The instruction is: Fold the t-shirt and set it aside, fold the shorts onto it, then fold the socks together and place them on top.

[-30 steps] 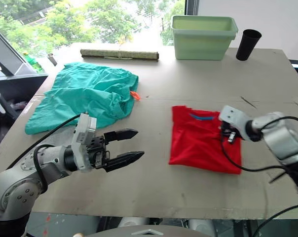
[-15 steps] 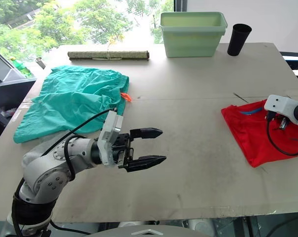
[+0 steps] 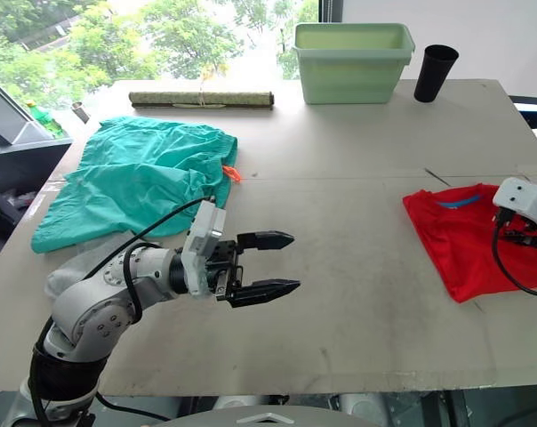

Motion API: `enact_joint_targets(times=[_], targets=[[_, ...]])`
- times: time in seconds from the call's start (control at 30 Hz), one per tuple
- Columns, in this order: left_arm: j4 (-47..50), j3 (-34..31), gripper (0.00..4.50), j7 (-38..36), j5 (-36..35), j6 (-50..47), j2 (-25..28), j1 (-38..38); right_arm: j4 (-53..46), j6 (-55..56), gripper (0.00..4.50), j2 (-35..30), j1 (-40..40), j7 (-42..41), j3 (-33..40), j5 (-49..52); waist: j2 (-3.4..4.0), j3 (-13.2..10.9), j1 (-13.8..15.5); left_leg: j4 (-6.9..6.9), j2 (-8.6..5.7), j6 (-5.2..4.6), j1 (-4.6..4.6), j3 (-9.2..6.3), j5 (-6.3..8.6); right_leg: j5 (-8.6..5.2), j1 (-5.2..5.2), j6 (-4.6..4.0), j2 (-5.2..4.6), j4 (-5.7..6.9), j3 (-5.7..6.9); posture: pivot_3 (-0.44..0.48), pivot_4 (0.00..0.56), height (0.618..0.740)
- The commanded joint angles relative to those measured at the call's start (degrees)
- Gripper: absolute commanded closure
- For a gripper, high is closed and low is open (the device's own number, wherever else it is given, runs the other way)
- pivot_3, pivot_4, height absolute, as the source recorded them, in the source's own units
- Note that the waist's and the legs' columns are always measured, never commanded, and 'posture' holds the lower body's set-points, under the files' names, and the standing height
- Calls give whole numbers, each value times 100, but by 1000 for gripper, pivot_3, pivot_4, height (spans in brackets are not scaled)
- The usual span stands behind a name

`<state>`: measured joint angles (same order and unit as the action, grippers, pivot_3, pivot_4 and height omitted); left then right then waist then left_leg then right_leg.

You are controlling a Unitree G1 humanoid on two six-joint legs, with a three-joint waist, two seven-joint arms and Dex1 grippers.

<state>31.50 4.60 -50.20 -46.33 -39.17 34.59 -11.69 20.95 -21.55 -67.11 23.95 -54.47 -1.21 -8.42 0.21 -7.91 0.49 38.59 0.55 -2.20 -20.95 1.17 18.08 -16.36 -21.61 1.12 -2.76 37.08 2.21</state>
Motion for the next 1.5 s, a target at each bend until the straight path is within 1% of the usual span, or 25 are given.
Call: enact_joint_targets(times=[0.03, 0.07, 0.1, 0.2, 0.27, 0.33, 0.43, 0.47, 0.53, 0.63, 0.67, 0.7, 0.73, 0.8, 0.87, 0.9, 0.93, 1.0, 1.03, 1.07, 1.13, 1.17, 1.27, 1.4, 1.5], targets=[[3, -123, 0, 61, -71, 102, -111, -50, -1160, -1103, 614, -43, -433, 174, 1138, 457, 1, 0, 10, 0, 0, 0, 0, 1, 0, 0, 0, 0, 0, 1, -1, 0, 150, 740], [-83, -114, 0, 70, -57, 96, -148, -101, -1536, -1416, 614, 32, -652, 237, 1492, 546, 1, 0, 21, 0, 0, 0, 1, 0, 0, 0, 0, 1, 0, 4, -1, 0, 150, 740], [-143, -102, 0, 76, -25, 112, -178, -119, -2169, -1969, 614, 188, -1063, 231, 2027, 639, 1, 0, 36, 3, 0, 0, 1, 0, 0, 0, 0, 1, 0, 7, -1, 0, 150, 740], [-301, -49, 0, 42, 44, 133, -252, -229, -3580, -3077, 614, 568, -1997, 205, 2893, 850, -1, 1, 76, 3, 0, 0, -4, -10, 1, 0, 1, 1, 0, 12, 7, 0, 150, 740], [-373, -43, 0, 51, 70, 147, -298, -266, -4271, -3813, 614, 924, -2341, 207, 3048, 1168, -8, 5, 78, 3, 0, 0, -4, -11, 1, 1, 2, 1, 0, 12, 7, 0, 150, 740], [-436, -80, 0, 143, 99, 155, -364, -277, -4744, -4146, 614, 1188, -2666, 269, 2888, 1350, -8, 4, 54, 5, 0, 0, -2, -10, 1, 1, 2, 2, 1, 16, 6, 0, 150, 740], [-461, -200, 0, 287, 83, 116, -403, -222, -4970, -4517, 1351, 1701, -2645, 611, 2516, 1566, -16, 1, 17, 6, -3, -1, 9, -8, 1, 1, 1, 2, 1, 33, 0, 0, 150, 740], [-444, -225, 0, 299, 98, 114, -380, -186, -5016, -4531, 1720, 1834, -2651, 716, 2389, 1598, -15, 1, 13, 5, -3, -1, 14, -7, 1, 0, -1, 1, 2, 40, -4, 0, 150, 740], [-412, -295, 0, 377, 94, 85, -345, -104, -5017, -4630, 2603, 2238, -2593, 993, 2223, 1699, -17, 1, 18, 5, -5, -1, 19, -6, 1, 0, -1, 0, 2, 49, -6, 0, 150, 740], [-361, -367, 0, 460, 91, 55, -310, -37, -5064, -4594, 4160, 2583, -2619, 1253, 2149, 1804, -17, 1, 26, 5, -6, -1, 17, -7, 1, -1, -5, 0, 3, 51, -6, 0, 150, 740], [-374, -440, 0, 582, 83, 4, -312, -21, -5157, -4518, 4160, 2676, -2599, 1291, 2306, 1860, -21, 0, 27, 5, -6, -1, 17, -7, 1, -1, -4, 0, 3, 51, -6, 0, 150, 740], [-401, -503, 0, 658, 73, -28, -302, -10, -5236, -4479, 4379, 2741, -2575, 1338, 2408, 1913, -23, 0, 29, 6, -8, -2, 15, -7, 1, -1, -4, 0, 2, 50, -6, 0, 150, 740], [-444, -602, 0, 769, 49, -54, -316, 4, -5322, -4387, 4379, 2791, -2542, 1367, 2583, 1966, -31, 0, 32, 6, -10, -2, 15, -7, 2, -1, -4, 0, 1, 50, -6, 0, 150, 740], [-612, -860, 0, 1246, 115, -45, -487, -32, -5518, -3997, 4379, 2777, -2640, 1308, 2914, 2073, -23, -4, 30, 5, -10, -2, 15, -11, 2, -1, -5, 0, 1, 53, -5, 0, 150, 740], [-874, -1127, 0, 1832, 334, 21, -678, -167, -5808, -3481, 3868, 3039, -2715, 1169, 3399, 2448, -24, -4, 42, 5, -11, -3, 15, -10, 2, -1, -5, 0, 0, 52, -6, 0, 150, 740], [-991, -1247, 0, 2022, 389, 14, -716, -228, -5966, -3330, 3461, 3193, -2725, 1135, 3533, 2652, -26, -3, 42, 5, -12, -3, 14, -11, 2, -1, -5, 1, 0, 51, -5, 0, 150, 740], [-1083, -1211, 0, 2319, 841, 196, -693, -290, -6167, -3153, 3160, 3356, -2737, 1019, 3606, 2954, -33, -5, 41, 5, -12, -3, 14, -13, 2, -1, -5, 1, 2, 51, -4, 0, 150, 740], [-1181, -990, 0, 2530, 1476, 364, -528, -390, -6481, -2995, 2186, 3627, -2644, 896, 3644, 3563, -39, -8, 24, 3, -12, -3, 16, -20, 2, 0, -4, 1, 7, 53, -3, 0, 150, 740], [-1200, -835, 0, 2492, 1633, 96, -266, -456, -6598, -3026, 1640, 3744, -2539, 917, 3638, 3881, -44, -11, 13, 1, -12, -3, 18, -20, 2, 0, -5, 1, 8, 56, -4, 0, 150, 740], [-1444, -898, 0, 2204, 1584, 62, -95, -550, -6790, -2994, 1079, 3848, -2395, 988, 3346, 4087, -44, -12, 12, 0, -12, -3, 20, -19, 2, 0, -5, 1, 9, 59, -7, 0, 150, 740], [-1875, -654, 0, 1826, 1959, 147, 367, -899, -6980, -2809, 167, 3786, -2048, 839, 2799, 4415, -45, -15, 1, -3, -14, -3, 26, -17, 2, 0, -8, 1, 7, 64, -11, 0, 150, 740], [-2091, -550, 0, 1666, 2146, 257, 565, -1095, -7046, -2719, 78, 3685, -1844, 792, 2530, 4467, -47, -17, 4, -5, -14, -3, 25, -18, 2, 0, -13, 1, 8, 64, -11, 0, 150, 740], [-2751, -377, 0, 1247, 2571, 549, 1030, -1458, -7179, -2604, 78, 3409, -1444, 908, 1824, 4404, -48, -17, 26, -8, -19, -3, 21, -22, 2, -1, -22, -1, 9, 69, -9, 0, 150, 740], [-3638, -7, 0, 755, 3303, 1138, 1450, -1825, -7153, -2110, 78, 3060, -1367, 853, 1133, 4103, -51, -17, 40, -8, -21, -3, 5, -23, 2, -2, -22, 0, 4, 40, -2, 0, 150, 740], [-4205, 280, 0, 340, 3709, 1540, 1591, -2017, -7017, -1900, 78, 3031, -1340, 995, 837, 3963, -56, -20, 26, -8, -22, -3, -2, -21, 2, -1, -22, 1, 3, 30, -2, 0, 150, 740]])
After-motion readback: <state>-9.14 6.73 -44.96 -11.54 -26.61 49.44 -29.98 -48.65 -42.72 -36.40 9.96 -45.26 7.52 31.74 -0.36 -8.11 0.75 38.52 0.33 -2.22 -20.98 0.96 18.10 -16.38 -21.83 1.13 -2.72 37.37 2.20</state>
